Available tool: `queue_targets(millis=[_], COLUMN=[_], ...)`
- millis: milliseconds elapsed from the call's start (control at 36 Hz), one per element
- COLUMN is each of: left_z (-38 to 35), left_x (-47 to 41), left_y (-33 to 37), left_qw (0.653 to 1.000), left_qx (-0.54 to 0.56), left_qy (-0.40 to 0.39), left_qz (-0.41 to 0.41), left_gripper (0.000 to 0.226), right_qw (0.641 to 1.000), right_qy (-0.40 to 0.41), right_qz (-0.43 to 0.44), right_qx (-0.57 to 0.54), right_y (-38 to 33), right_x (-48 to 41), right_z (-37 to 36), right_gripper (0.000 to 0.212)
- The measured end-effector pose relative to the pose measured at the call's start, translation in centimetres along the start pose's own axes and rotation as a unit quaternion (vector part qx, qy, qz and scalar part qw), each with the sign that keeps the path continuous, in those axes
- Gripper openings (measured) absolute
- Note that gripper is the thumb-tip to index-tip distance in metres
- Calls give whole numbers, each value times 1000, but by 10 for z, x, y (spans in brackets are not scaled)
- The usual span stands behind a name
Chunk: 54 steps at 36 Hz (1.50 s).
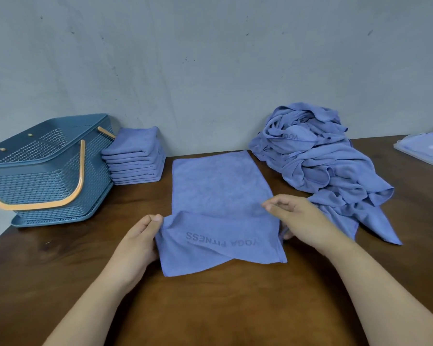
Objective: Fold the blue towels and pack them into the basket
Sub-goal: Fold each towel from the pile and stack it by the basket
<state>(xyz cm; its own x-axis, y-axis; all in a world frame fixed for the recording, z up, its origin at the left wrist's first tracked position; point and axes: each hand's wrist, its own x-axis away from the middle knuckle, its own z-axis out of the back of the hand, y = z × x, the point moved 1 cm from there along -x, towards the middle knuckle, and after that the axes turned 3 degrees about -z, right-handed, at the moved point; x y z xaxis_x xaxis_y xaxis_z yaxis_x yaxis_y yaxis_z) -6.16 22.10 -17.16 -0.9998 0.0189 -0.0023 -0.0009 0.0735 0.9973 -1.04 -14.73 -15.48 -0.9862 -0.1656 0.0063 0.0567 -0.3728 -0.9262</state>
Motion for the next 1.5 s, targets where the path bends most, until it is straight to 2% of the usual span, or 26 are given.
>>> queue_targets(millis=[83,167,250,306,417,528,639,750,806,889,972,1056,1139,1250,1361,1500], left_z=[2,3,0,-1,2,3,5,6,7,6,6,5,4,4,6,3], left_x=[-1,2,5,6,7,6,5,2,1,2,2,2,2,5,3,3], left_y=[-6,-5,-3,-2,-2,-4,-8,-12,-13,-13,-12,-11,-11,-9,-7,3], left_qw=[999,994,983,976,952,932,920,910,911,911,911,911,911,909,912,941], left_qx=[-34,-106,-162,-204,-293,-343,-373,-399,-396,-396,-394,-395,-397,-395,-381,-273], left_qy=[25,-34,-80,-61,-10,12,8,12,12,11,13,18,20,18,31,52], left_qz=[10,-13,-32,-55,-89,-118,-121,-115,-115,-117,-119,-114,-113,-128,-147,-195], left_gripper=[53,54,60,61,55,50,51,52,53,51,50,49,49,48,46,35], right_qw=[999,998,999,995,986,966,953,958,965,977,975,958,937,960,979,982], right_qy=[2,2,49,51,-4,34,84,88,67,-46,-135,-156,-118,-101,-55,-42], right_qz=[-33,-19,8,13,-17,-19,12,14,30,42,48,48,81,114,156,182], right_qx=[-30,-66,4,83,166,256,292,273,253,204,171,235,319,234,123,-41], right_y=[6,4,4,6,12,16,18,20,17,5,-4,-7,-8,-10,-14,-22], right_x=[-4,-4,-1,1,5,2,-1,-3,-1,8,17,24,24,22,20,18], right_z=[1,6,18,27,33,24,12,9,9,6,2,-5,-9,-1,7,12], right_gripper=[18,22,24,23,12,20,16,32,38,53,65,68,59,26,6,19])
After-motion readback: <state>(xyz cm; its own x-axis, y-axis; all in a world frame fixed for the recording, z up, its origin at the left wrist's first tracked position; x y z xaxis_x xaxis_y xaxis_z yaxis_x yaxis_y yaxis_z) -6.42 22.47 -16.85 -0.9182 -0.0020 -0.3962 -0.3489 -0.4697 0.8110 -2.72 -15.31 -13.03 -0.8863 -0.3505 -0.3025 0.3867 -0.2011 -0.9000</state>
